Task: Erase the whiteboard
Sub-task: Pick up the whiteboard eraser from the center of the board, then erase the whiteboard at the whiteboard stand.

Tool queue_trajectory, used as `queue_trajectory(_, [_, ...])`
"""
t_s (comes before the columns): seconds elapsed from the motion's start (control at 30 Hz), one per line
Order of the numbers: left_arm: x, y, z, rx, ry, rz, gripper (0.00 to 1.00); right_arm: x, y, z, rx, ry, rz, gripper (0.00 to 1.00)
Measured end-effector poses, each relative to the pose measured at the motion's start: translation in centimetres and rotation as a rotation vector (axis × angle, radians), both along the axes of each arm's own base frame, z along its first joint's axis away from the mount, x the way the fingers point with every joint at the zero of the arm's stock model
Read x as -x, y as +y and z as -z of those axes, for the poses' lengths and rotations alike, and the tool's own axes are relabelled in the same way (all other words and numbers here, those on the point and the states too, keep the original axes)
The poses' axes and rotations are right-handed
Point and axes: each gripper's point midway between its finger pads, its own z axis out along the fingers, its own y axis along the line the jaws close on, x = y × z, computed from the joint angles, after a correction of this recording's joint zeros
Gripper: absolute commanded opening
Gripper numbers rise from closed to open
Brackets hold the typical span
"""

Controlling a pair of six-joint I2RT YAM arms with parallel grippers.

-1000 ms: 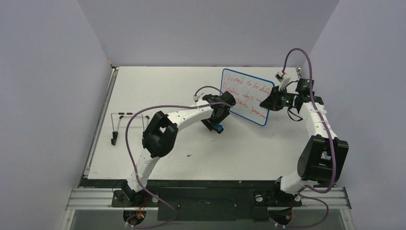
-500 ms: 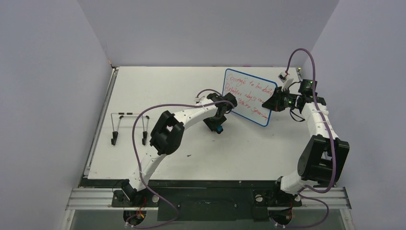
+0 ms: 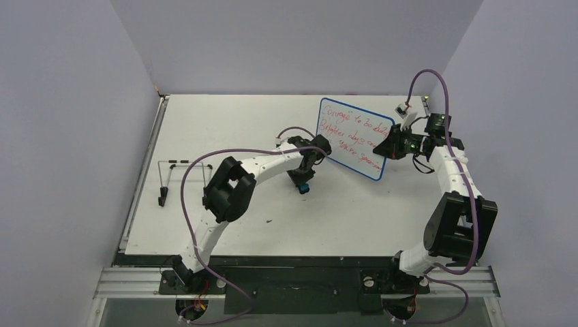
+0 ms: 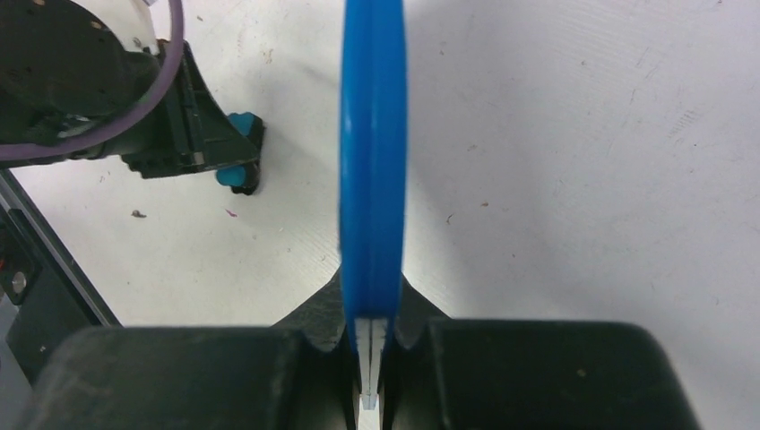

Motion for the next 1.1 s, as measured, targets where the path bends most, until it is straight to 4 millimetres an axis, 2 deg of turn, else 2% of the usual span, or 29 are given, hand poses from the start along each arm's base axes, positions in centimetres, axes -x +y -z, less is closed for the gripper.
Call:
queue_trajectory(0.1, [0.8, 1.6, -0.7, -0.027, -0.031, 0.118, 0.0, 0.4, 0.4, 0.4, 0.02, -0.002, -0.032, 0.0])
queue_trajectory(0.17, [2.2, 3.3, -2.0, -0.035, -0.069, 0.247, 0.0, 1.1, 1.2, 0.8, 0.038, 0.006, -0.076, 0.0])
queue_trajectory(0.33, [6.8, 8.0, -8.9, 0.093, -0.305, 0.559, 0.0, 3.6, 4.1, 2.2, 0.063, 0.056, -0.223, 0.0])
queue_trajectory(0.43, [8.1, 11.4, -12.4, 0.18, -0.518, 0.64, 0.0, 4.9, 6.4, 2.6, 0.043, 0.07, -0.344, 0.0])
queue_trajectory(0.5, [8.3, 13.1, -13.0, 0.192, -0.623, 0.655, 0.0, 5.9, 8.0, 2.8, 0.032, 0.082, -0.422, 0.0])
queue_trajectory(0.57, [8.8, 14.2, -12.3, 0.181, -0.686, 0.676, 0.0, 7.0, 9.4, 3.0, 0.02, 0.098, -0.484, 0.0])
queue_trajectory(0.67, [9.2, 15.2, -10.9, 0.153, -0.762, 0.698, 0.0, 8.7, 11.1, 3.1, 0.005, 0.129, -0.568, 0.0])
queue_trajectory(0.73, [8.9, 15.8, -10.8, 0.128, -0.827, 0.695, 0.0, 9.8, 11.7, 3.1, -0.003, 0.154, -0.604, 0.0])
queue_trajectory(0.83, [7.8, 15.9, -12.2, 0.114, -0.934, 0.67, 0.0, 10.8, 12.2, 3.1, -0.007, 0.176, -0.632, 0.0])
queue_trajectory(0.97, [6.4, 15.2, -15.1, 0.134, -1.064, 0.641, 0.0, 10.9, 12.2, 3.1, -0.009, 0.186, -0.629, 0.0])
queue_trajectory(1.1, [6.0, 14.9, -16.0, 0.151, -1.12, 0.625, 0.0, 10.7, 12.2, 3.1, -0.013, 0.202, -0.606, 0.0])
